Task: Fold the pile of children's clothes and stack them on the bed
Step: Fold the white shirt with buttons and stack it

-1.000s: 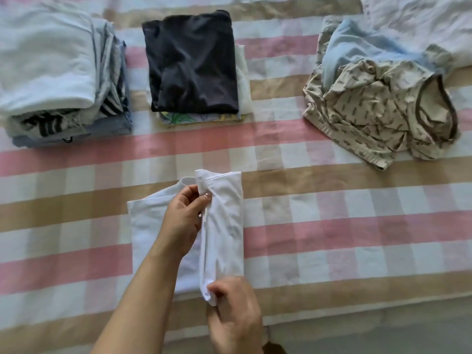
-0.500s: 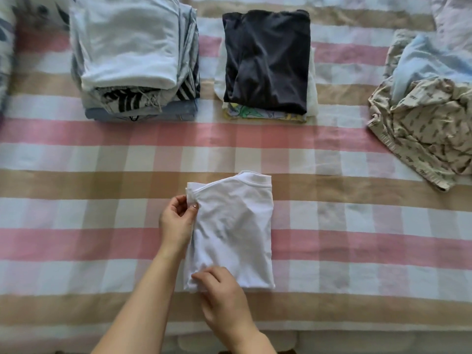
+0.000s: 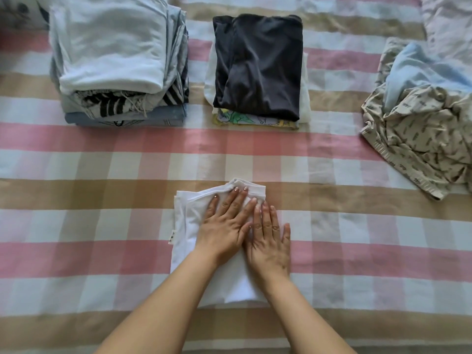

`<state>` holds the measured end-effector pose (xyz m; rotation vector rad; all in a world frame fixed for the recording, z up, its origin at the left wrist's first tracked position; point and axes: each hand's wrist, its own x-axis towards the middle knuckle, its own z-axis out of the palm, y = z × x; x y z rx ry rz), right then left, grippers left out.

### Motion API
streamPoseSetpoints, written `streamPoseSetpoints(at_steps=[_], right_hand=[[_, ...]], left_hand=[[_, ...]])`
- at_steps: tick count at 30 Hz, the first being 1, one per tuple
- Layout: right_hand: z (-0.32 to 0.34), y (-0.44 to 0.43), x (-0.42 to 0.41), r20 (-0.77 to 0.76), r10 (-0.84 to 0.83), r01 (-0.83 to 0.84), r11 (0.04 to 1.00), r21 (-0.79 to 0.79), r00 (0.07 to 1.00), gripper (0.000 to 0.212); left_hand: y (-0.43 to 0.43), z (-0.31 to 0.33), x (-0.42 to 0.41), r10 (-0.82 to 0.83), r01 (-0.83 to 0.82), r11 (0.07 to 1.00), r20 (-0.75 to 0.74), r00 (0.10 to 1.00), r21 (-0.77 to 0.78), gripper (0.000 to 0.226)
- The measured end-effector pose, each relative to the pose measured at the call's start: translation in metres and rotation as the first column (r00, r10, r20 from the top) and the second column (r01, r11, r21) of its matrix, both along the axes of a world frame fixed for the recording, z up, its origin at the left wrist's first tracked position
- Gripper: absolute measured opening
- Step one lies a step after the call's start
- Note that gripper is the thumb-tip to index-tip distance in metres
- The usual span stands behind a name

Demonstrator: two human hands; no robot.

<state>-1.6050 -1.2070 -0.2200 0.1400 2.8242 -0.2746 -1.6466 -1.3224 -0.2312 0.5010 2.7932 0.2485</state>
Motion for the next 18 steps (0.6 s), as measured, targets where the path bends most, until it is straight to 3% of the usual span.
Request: streamPoseSetpoints(at_steps=[4,6,8,10,12,16,18], right_hand=[[0.01,0.005,0.003,-0.068,0.001,-0.007,0.996,-0.091,0.998,0.059],[0.013,0.011,0.014,-0.115,-0.092,0.07,0.981,-0.183,0.989,0.058],[0.016,0.013,0.031,-0.05,-0.231,0.199,0.915,-0.35,0.972,0.051],[0.019,0.013,0.048,0.093,-0.333,0.333,0.801,-0.497,0.939,0.045],[0.023,0.01,0.059,0.182,-0.425,0.45,0.705,-0.548,0.887,0.041],[0.028,0.0,0.053,0.458,-0.514,0.679,0.423,-0.6,0.725,0.026],[0.029,0.0,0.046,0.511,-0.498,0.702,0.349,-0.621,0.7,0.014]], left_hand=[[-0.002,0.01,0.008,0.055,-0.046,0.99,-0.063,0.997,0.13,0.054],[-0.013,0.016,0.019,0.231,-0.204,0.958,-0.117,0.966,0.202,0.053],[-0.026,0.02,0.039,0.455,-0.422,0.881,-0.143,0.879,0.214,0.054],[-0.032,0.025,0.062,0.677,-0.643,0.717,-0.052,0.734,0.268,0.056],[-0.033,0.031,0.083,0.79,-0.787,0.541,0.139,0.597,0.297,0.063],[-0.035,0.038,0.095,0.842,-0.929,0.218,0.423,0.334,0.299,0.056],[-0.043,0.041,0.088,0.809,-0.945,0.134,0.518,0.278,0.297,0.037]])
